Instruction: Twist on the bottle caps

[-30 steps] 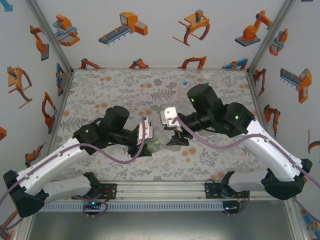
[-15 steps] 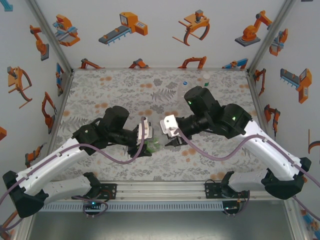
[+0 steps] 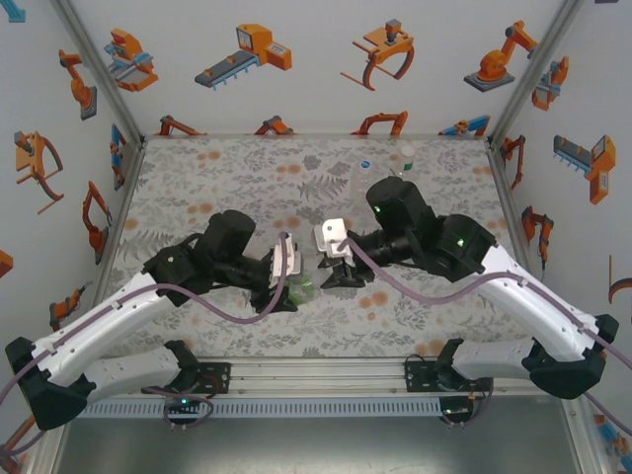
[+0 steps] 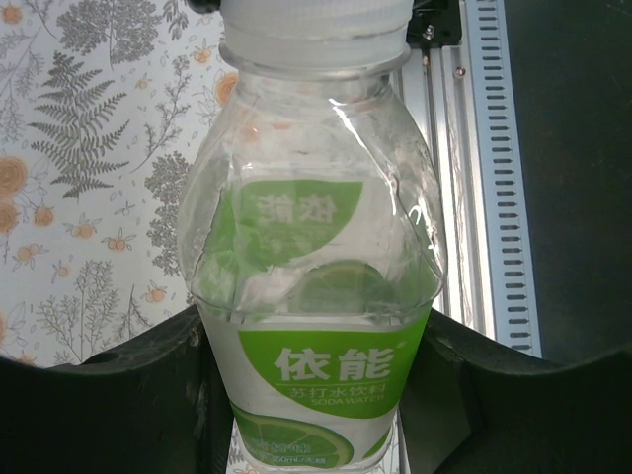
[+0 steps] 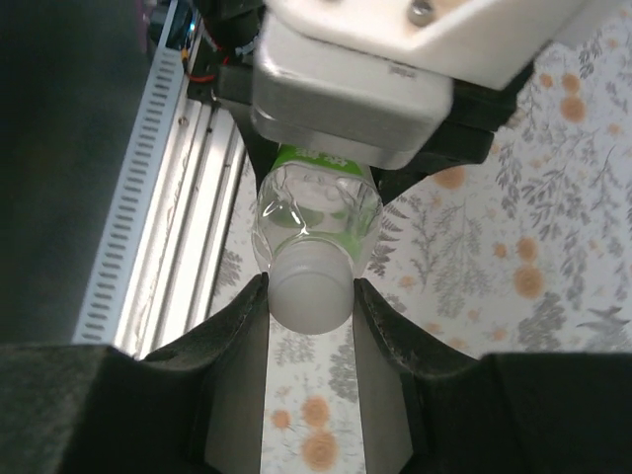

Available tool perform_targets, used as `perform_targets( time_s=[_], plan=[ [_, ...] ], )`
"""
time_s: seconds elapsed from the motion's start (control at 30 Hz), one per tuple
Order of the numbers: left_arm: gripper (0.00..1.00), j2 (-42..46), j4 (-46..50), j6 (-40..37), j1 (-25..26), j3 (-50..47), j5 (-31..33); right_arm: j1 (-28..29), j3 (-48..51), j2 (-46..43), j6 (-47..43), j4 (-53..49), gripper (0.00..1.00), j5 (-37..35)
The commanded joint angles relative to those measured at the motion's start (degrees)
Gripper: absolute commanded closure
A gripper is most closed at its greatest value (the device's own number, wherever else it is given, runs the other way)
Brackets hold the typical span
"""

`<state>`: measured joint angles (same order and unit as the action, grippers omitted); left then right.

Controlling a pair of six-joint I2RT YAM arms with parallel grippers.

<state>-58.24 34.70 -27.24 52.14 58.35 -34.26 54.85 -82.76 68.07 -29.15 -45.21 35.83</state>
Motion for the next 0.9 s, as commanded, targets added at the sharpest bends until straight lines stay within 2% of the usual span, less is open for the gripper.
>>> perform_targets(
  time_s=[0.0,0.2,0.23,0.27,0.33,0.4,0.43,0.6,0.73,0.87],
  plan=[
    [1.0,0.7,-3.3,0.5,0.2,0.1,-1.3,0.6,3.7,-1.5,17.3,8.0,1.0,-0.8],
    [1.0,0.2,-3.9,0.5,0.2,0.4,-1.5,0.7,4.9,-2.7,14.2,7.3,1.0,-0.7],
    [0.91,0.3,-3.8,0.5,0.3,0.5,-1.3,0.6,4.7,-2.6,13.7,7.0,1.0,-0.9],
    [0.74,0.5,-3.9,0.6,0.2,0.5,-1.0,0.7,4.3,-2.4,12.7,6.3,1.0,-0.7],
    [0.45,1.1,-3.9,0.7,0.2,0.2,0.0,0.6,3.8,-2.2,10.6,4.6,1.0,0.1],
    [0.25,2.0,-4.1,0.8,0.2,-0.1,1.4,0.7,3.7,-2.2,8.8,3.0,1.0,0.0],
    [0.21,2.6,-4.0,0.9,0.2,-0.3,2.0,0.6,3.7,-2.2,7.9,2.2,1.0,-0.6],
    [0.18,5.9,-4.1,0.9,0.2,-2.0,5.4,0.6,3.5,-1.8,9.5,0.9,1.0,-6.5],
    [0.16,9.6,-5.1,1.8,0.2,-4.5,9.4,0.1,2.2,1.3,15.5,-0.8,1.0,-13.4],
    [0.16,12.4,-6.9,3.3,0.2,-7.0,13.3,-3.1,-1.7,7.3,24.4,-3.4,1.0,-20.3]
  ],
)
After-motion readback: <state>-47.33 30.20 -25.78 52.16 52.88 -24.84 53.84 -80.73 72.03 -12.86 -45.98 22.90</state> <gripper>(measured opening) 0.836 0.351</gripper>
